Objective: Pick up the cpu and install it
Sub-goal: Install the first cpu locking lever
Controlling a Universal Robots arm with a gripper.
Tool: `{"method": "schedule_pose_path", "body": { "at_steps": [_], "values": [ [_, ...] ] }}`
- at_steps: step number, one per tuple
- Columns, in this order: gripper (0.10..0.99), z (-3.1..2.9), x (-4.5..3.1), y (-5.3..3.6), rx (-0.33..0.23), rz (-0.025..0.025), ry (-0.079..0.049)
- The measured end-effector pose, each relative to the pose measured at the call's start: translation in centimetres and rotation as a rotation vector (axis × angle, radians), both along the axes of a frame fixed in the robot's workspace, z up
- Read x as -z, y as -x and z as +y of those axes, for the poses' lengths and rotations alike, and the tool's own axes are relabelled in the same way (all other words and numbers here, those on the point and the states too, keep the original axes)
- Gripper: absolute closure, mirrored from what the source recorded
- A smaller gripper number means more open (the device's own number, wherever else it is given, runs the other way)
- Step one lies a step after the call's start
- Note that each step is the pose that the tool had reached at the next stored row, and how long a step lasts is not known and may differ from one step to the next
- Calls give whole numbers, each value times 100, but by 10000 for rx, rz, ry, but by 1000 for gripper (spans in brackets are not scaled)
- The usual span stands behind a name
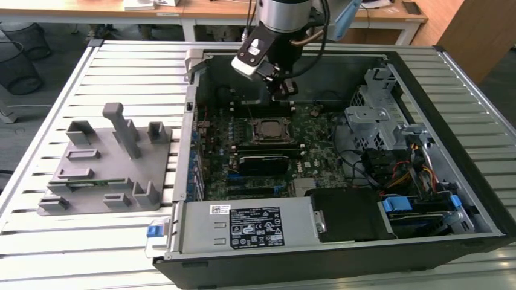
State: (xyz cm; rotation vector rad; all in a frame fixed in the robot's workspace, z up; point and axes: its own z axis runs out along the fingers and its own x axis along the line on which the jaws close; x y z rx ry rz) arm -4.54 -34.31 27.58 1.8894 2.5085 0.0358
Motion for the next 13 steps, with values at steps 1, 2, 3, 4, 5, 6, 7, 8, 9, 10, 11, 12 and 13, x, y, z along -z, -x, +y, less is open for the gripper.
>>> {"method": "schedule_pose_path", "body": {
  "at_steps": [1, 2, 3, 4, 5, 6, 7, 8, 9, 10, 11, 12, 13],
  "values": [
    [980, 0, 0, 0, -154, 0, 5],
    [980, 0, 0, 1, -311, 0, 9],
    [980, 0, 0, 2, -469, 0, 13],
    [980, 0, 0, 2, -626, 0, 19],
    [980, 0, 0, 3, -787, 0, 25],
    [980, 0, 0, 3, -963, 0, 32],
    [980, 0, 0, 4, -1127, 1, 39],
    [980, 0, 0, 4, -1298, 1, 48],
    [980, 0, 0, 4, -1463, 1, 56],
    [980, 0, 0, 4, -1626, 0, 63],
    [980, 0, 0, 5, -1780, 1, 72],
    [980, 1, 0, 5, -1926, 1, 88],
    [980, 1, 0, 6, -2051, 4, 113]
  ]
}}
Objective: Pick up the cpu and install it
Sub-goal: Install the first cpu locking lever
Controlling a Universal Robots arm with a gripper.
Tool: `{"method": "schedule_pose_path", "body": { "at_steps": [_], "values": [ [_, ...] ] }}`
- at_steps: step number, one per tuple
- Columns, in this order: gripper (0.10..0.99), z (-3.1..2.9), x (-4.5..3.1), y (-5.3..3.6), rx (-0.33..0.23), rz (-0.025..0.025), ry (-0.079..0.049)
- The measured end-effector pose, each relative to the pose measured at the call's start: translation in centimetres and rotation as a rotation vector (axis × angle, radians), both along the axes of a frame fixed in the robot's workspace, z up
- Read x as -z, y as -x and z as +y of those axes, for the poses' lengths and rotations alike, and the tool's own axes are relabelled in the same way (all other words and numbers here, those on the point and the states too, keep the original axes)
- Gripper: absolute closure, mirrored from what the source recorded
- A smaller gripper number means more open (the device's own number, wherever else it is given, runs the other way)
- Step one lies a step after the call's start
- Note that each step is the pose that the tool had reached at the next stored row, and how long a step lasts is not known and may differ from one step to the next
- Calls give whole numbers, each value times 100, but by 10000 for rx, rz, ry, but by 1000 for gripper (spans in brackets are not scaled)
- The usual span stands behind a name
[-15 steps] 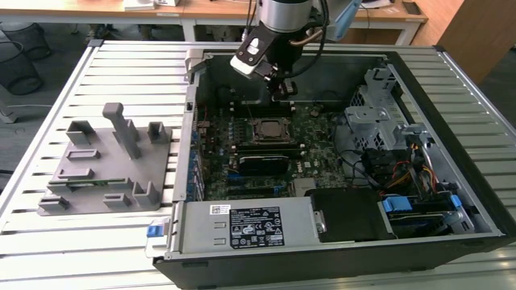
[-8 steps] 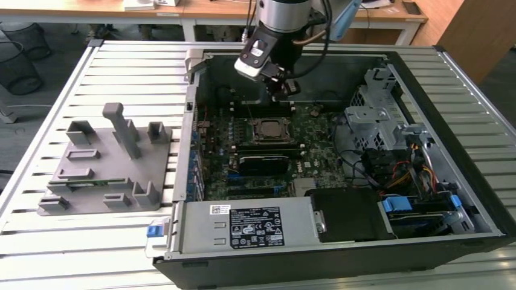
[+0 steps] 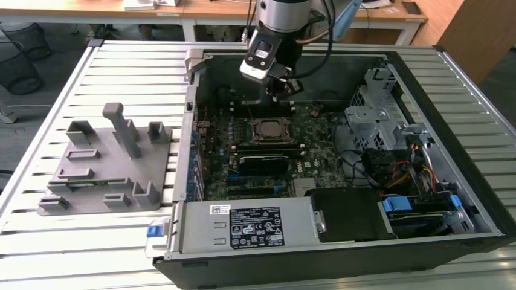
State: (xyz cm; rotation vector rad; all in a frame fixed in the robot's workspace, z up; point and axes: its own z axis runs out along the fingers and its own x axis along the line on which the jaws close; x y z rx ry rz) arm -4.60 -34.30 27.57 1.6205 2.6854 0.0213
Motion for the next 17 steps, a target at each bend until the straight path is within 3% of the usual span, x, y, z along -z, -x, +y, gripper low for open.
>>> {"method": "schedule_pose_path", "body": {
  "at_steps": [2, 5, 17],
  "values": [
    [980, -2, -1, 1, -151, 0, 68],
    [980, -2, -1, 1, -299, 0, 71],
    [980, -2, 1, 1, -2449, -7, 70]
  ]
}}
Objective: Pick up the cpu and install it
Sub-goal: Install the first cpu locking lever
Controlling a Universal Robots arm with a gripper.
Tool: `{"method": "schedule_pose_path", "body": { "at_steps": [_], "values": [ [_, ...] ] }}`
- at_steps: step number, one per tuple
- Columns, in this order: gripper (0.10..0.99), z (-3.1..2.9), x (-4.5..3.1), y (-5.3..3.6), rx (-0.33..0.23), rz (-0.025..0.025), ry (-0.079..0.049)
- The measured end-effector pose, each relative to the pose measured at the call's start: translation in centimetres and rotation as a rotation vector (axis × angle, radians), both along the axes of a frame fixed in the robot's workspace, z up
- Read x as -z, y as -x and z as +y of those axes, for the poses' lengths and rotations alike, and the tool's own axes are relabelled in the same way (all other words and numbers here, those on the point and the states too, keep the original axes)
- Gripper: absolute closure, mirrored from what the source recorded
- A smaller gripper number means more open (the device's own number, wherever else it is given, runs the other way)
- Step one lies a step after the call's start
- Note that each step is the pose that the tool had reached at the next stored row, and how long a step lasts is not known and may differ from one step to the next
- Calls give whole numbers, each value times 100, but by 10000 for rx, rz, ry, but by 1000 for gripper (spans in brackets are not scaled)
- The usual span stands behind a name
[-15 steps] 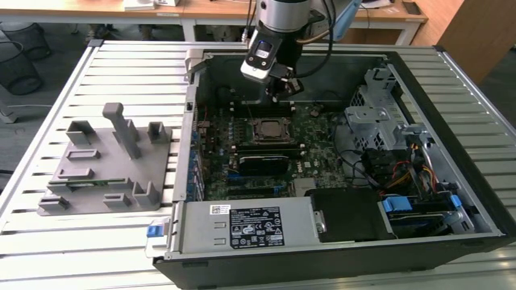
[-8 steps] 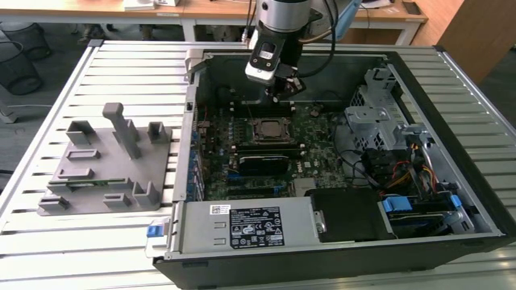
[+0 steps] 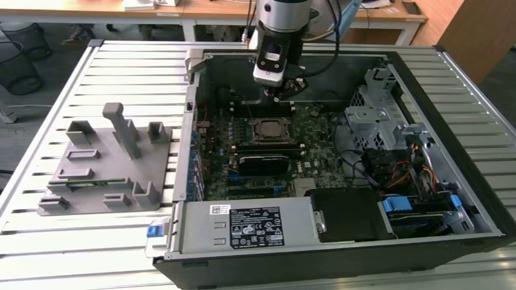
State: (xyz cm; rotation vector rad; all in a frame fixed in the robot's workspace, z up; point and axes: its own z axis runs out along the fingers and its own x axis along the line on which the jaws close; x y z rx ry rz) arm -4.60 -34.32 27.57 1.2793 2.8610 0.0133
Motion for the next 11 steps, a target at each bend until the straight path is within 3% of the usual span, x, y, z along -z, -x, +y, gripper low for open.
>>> {"method": "schedule_pose_path", "body": {
  "at_steps": [11],
  "values": [
    [980, 4, 0, 0, -1588, -1, -1]
  ]
}}
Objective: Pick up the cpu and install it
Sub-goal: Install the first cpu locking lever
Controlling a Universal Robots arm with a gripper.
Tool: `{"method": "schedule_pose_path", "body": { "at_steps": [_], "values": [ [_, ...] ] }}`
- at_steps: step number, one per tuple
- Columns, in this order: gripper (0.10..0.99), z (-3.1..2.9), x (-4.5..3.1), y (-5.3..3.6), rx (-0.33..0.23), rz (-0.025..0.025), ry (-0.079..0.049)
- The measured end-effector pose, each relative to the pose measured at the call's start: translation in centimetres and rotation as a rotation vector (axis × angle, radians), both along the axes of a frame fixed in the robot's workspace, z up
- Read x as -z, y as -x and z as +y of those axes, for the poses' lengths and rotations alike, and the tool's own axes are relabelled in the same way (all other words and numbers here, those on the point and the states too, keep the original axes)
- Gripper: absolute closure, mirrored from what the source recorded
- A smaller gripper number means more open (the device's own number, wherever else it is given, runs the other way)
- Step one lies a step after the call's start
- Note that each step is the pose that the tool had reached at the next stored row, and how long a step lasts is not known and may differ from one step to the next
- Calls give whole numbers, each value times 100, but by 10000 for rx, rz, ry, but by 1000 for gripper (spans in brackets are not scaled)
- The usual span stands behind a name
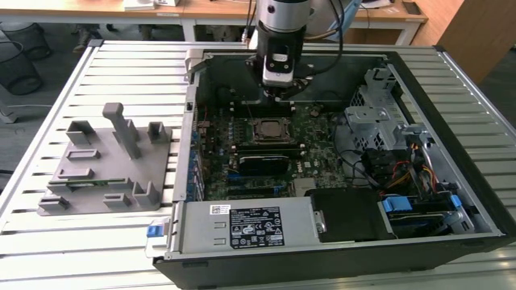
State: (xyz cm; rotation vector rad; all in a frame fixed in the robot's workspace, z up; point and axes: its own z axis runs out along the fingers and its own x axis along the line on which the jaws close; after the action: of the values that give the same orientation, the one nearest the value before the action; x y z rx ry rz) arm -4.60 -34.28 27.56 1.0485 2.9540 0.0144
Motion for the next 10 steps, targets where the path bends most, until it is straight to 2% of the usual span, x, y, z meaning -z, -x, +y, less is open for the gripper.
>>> {"method": "schedule_pose_path", "body": {
  "at_steps": [10],
  "values": [
    [980, 3, 0, 1, -1359, 1, 0]
  ]
}}
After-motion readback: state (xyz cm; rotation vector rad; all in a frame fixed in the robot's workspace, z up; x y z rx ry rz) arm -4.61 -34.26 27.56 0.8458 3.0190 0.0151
